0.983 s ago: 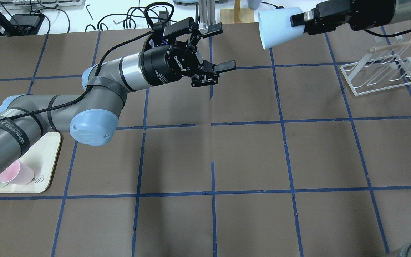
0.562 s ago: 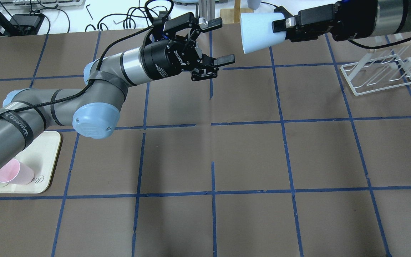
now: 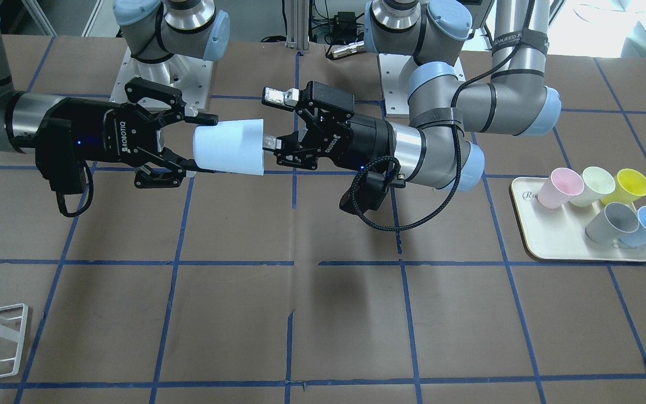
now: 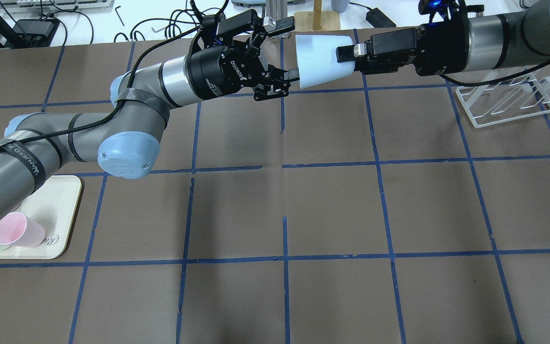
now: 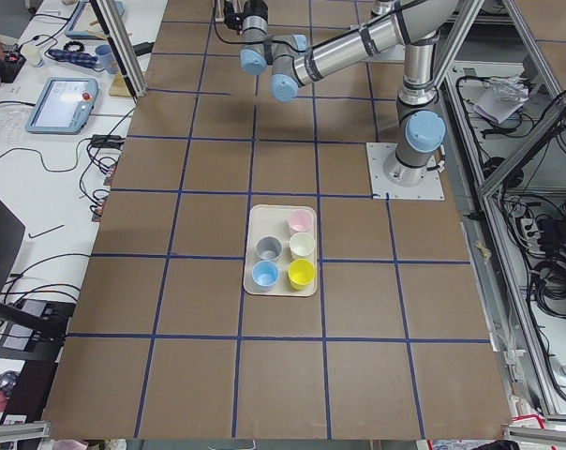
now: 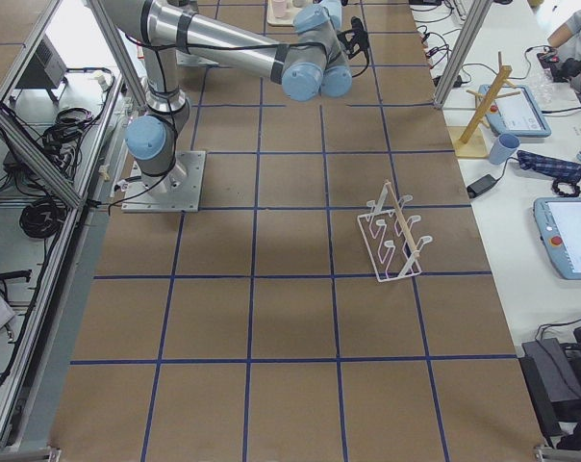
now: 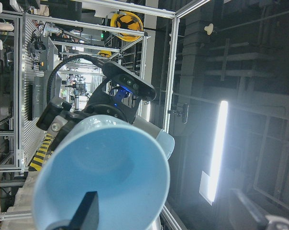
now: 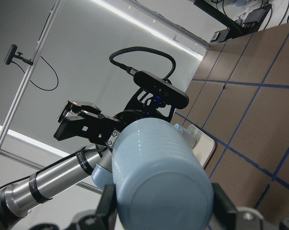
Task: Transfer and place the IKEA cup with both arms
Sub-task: 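Carry the cup toward the left gripper while the left gripper reaches to meet it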
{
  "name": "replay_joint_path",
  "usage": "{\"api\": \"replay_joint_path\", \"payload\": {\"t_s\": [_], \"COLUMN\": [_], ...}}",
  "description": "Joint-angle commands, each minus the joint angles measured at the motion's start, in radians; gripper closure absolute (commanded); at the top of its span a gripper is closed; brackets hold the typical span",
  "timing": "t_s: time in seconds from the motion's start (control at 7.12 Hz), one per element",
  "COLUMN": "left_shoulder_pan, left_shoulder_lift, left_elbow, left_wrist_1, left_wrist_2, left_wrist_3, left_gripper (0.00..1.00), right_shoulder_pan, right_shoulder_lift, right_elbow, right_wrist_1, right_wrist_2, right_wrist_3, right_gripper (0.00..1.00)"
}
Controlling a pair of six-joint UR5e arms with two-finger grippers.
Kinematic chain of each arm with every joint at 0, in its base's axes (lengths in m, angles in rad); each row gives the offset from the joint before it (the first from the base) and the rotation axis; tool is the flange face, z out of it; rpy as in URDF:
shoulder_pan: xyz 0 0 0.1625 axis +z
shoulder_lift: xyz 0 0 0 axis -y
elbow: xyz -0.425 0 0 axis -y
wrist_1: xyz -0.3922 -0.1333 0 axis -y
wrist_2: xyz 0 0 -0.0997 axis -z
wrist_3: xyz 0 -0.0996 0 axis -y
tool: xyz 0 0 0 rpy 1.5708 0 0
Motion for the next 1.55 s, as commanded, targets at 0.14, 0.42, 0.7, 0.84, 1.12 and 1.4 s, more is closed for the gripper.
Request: {"api": "replay_joint_path", "payload": {"t_s": [0.14,0.42,0.7,0.84,1.12,1.4], "left_shoulder_pan": [-0.006,-0.006,-0.007,-0.007,-0.007,-0.004], "left_shoulder_lift": [-0.003,-0.004,-0.019,-0.024,-0.023,-0.021], "left_elbow": [-0.004,0.000,0.000,0.001,0.001,0.001], "left_wrist_1": [0.016,0.025,0.025,0.025,0.037,0.075], "left_wrist_2": [0.000,0.002,0.031,0.031,0.031,0.031], "left_wrist_3": [0.000,0.003,0.000,-0.003,-0.020,-0.066], "left_gripper": [0.47,0.52,0.50,0.52,0.81,0.98], "right_shoulder_pan": [0.017,0.042,0.042,0.042,0.039,0.025], "right_shoulder_lift": [0.002,0.003,0.006,0.005,0.006,0.009], "right_elbow": [0.005,0.040,0.046,0.033,0.029,0.005], "right_wrist_1": [-0.001,-0.025,-0.028,-0.028,-0.033,-0.039], "right_wrist_2": [0.003,0.038,0.015,0.006,-0.009,-0.025], "right_wrist_3": [-0.003,-0.008,-0.002,0.007,0.027,0.034], "right_gripper": [0.77,0.65,0.00,0.00,0.00,0.00]}}
